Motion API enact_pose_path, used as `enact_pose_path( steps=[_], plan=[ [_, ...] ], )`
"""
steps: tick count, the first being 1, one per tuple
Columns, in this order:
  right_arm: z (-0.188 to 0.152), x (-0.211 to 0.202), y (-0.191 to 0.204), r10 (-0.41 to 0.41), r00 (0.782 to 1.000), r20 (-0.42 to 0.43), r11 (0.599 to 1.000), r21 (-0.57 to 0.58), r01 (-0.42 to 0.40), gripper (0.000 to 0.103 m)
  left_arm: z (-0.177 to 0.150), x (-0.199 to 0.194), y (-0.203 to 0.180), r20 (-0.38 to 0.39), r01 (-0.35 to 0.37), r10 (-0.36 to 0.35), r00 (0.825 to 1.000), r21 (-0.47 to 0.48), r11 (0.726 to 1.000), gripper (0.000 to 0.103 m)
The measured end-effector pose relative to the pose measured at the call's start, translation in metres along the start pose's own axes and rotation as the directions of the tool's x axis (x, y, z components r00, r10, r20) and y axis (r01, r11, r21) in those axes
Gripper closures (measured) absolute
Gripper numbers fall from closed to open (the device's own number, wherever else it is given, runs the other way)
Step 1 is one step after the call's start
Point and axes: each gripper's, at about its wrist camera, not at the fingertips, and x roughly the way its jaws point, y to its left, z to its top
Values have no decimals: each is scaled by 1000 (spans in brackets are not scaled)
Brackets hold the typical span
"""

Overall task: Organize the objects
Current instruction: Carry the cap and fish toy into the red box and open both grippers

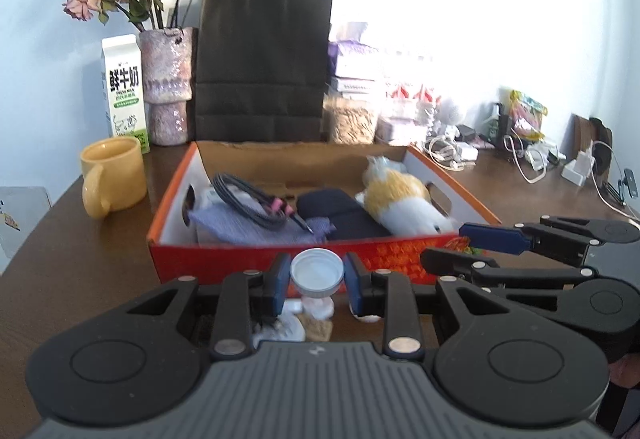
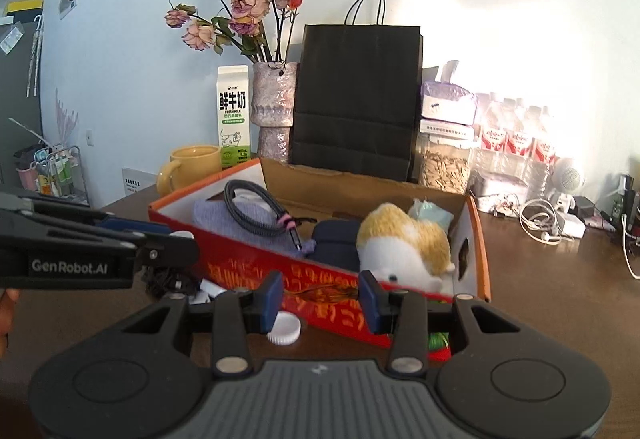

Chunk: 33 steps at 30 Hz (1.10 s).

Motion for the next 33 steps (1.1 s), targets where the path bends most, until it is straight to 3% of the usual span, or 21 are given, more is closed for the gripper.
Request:
enact_pose_path(
  steps=[19,33],
  plan=[
    [58,83,-2,-11,1000,13,1000,-6,11,63,52,64,28,45,-28,31,998,-61,998,74],
    [60,136,-24,-3,1000,-29,1000,28,4,63,60,119,51,18,-36,38,999,-111,993,74]
  ],
)
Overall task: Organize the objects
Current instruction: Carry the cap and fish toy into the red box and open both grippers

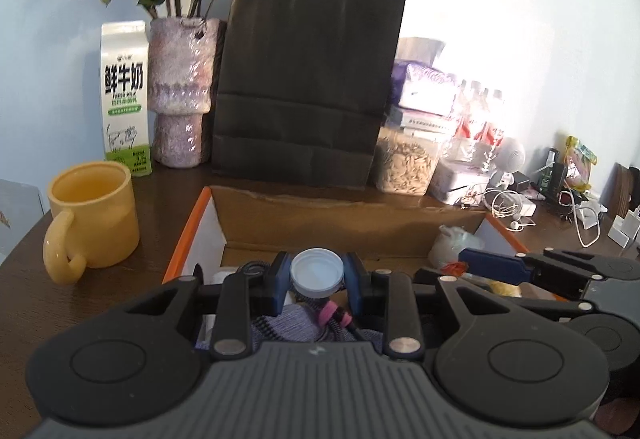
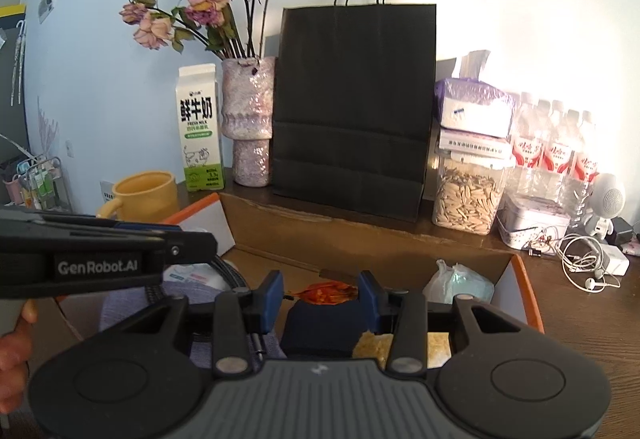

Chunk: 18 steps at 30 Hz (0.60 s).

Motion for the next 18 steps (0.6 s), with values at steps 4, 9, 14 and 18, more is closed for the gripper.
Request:
enact_pose_path(
  steps=[4,9,14,18],
  plan=[
    [-2,2,-1,-7,1000,-11,1000,5,7,52,0,0,7,1,-23,23,1000,-27,999,47],
    [-1,-2,-2,-18,1000,6,1000,1,18,5,2,-10,9,81,-101,104,991,-40,994,0],
    [-1,-4,0,-25,1000,11,1000,-3,26,0,5,-10,11,71,-95,99,993,-48,994,0],
    [-1,-5,0,-20,1000,11,1000,-2,20,0,4,-11,9,69,-89,91,993,-41,995,0]
  ],
)
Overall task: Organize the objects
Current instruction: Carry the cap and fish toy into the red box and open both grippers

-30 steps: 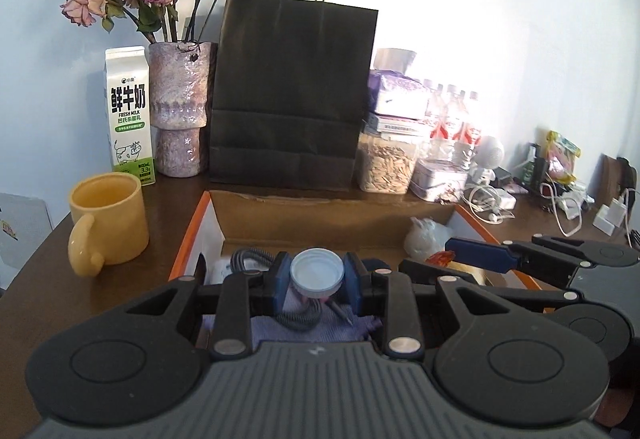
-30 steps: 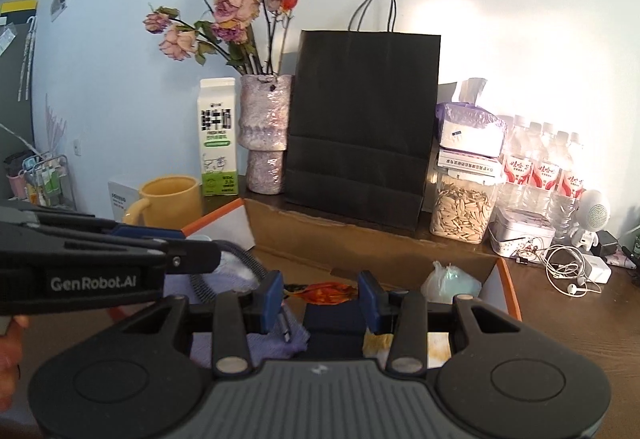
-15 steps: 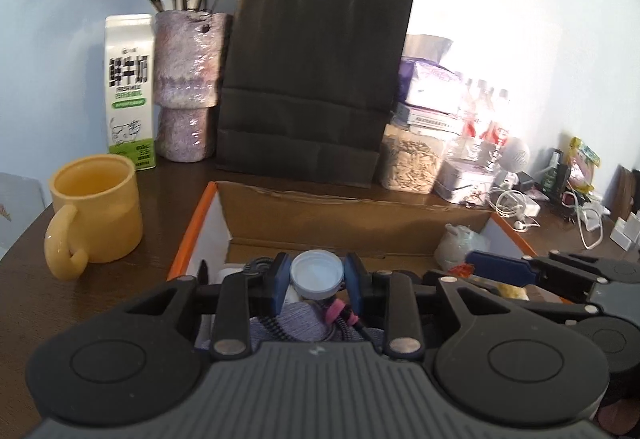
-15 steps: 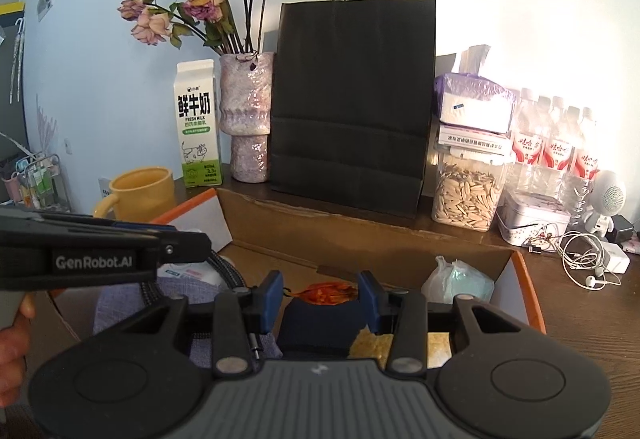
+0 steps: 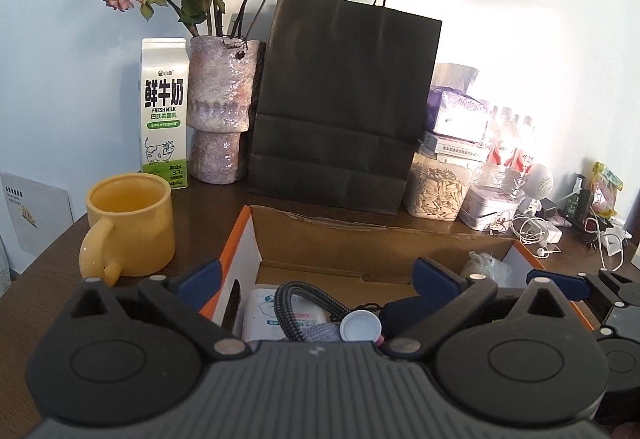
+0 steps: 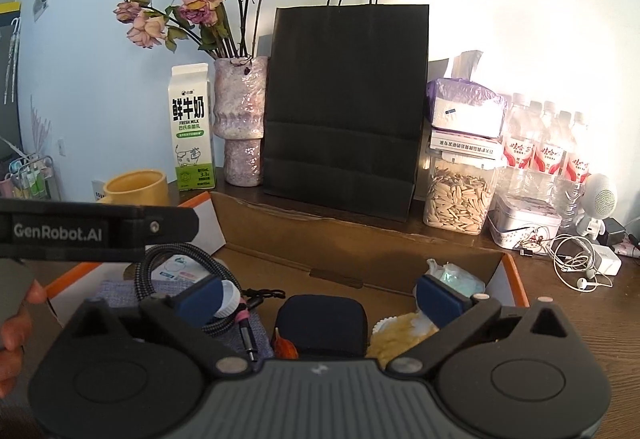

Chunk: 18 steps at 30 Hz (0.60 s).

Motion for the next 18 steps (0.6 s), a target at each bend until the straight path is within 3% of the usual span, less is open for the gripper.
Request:
enact_pose_path(
  steps=[18],
  plan=[
    [-1,-33,11,19,999,48,1000,-21,-18,0,1,-34,0,56,30,-30,998,7,1000,0]
  ],
)
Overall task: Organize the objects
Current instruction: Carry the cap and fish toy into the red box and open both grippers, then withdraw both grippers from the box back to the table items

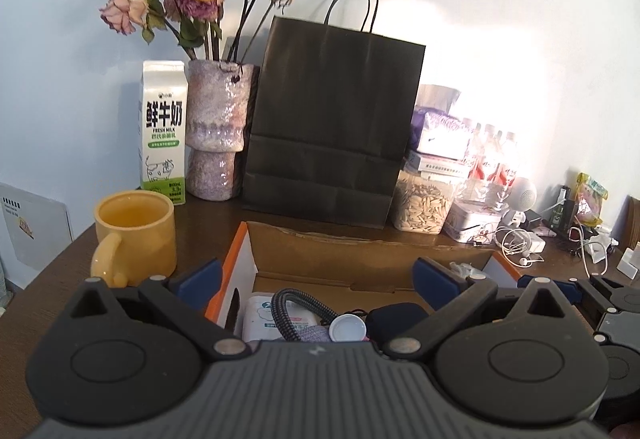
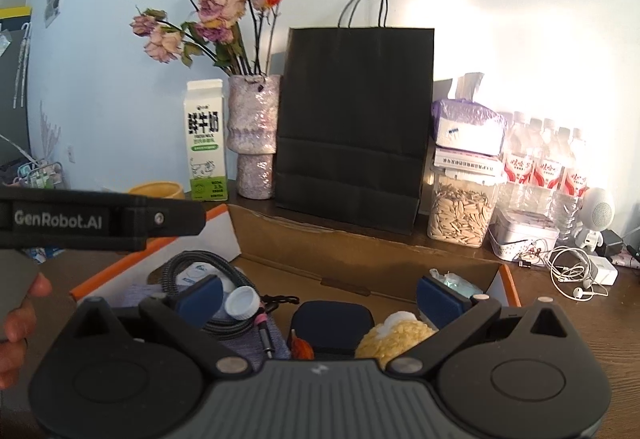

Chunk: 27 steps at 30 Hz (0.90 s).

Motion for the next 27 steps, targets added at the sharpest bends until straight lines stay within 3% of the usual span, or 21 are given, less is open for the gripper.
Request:
enact_pose_path(
  steps=[19,27],
  plan=[
    [-28,-59,9,-6,1000,-1,1000,-3,6,0,-27,-56,1,-21,0,0,1000,7,1000,0],
    [-48,-79,17,-1,999,-42,1000,-32,0,0,-41,-75,10,-49,-24,25,998,25,999,0]
  ],
)
